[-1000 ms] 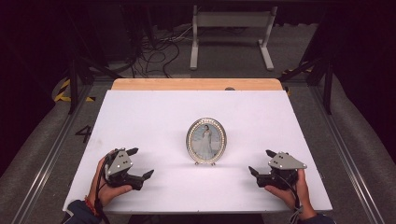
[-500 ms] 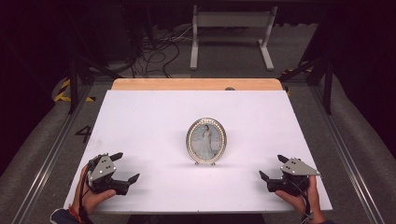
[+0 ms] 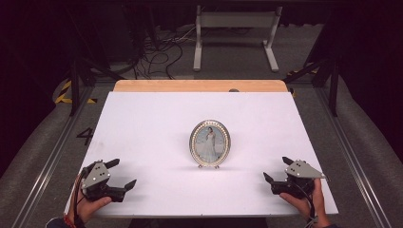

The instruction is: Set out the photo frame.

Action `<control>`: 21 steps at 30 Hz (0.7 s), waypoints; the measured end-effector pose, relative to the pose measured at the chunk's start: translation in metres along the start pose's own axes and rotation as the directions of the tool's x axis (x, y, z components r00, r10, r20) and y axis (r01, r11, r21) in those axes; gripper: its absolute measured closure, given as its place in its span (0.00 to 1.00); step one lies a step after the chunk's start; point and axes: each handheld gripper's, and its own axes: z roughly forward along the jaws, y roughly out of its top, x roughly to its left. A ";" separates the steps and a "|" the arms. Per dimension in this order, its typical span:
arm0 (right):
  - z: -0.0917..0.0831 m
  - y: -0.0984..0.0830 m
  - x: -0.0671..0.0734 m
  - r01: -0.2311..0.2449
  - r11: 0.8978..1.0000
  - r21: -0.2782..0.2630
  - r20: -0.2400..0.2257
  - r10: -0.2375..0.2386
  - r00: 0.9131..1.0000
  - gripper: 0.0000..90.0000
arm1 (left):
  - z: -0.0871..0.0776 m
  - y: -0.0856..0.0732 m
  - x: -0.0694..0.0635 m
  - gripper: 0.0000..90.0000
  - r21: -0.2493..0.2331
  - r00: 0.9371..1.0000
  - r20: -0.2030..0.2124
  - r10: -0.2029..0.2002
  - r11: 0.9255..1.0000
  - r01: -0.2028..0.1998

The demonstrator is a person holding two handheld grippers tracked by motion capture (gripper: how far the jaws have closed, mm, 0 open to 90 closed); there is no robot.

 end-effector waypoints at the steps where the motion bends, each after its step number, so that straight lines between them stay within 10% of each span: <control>1: 0.000 0.000 0.000 0.002 1.000 0.000 0.003 -0.002 1.000 0.15 | -0.001 0.000 0.000 0.08 -0.002 1.000 -0.004 -0.002 1.000 0.002; 21: -0.004 -0.001 -0.003 -0.019 1.000 -0.014 0.012 0.019 1.000 0.15 | 0.008 0.003 0.000 0.06 0.018 0.999 -0.029 -0.019 1.000 0.019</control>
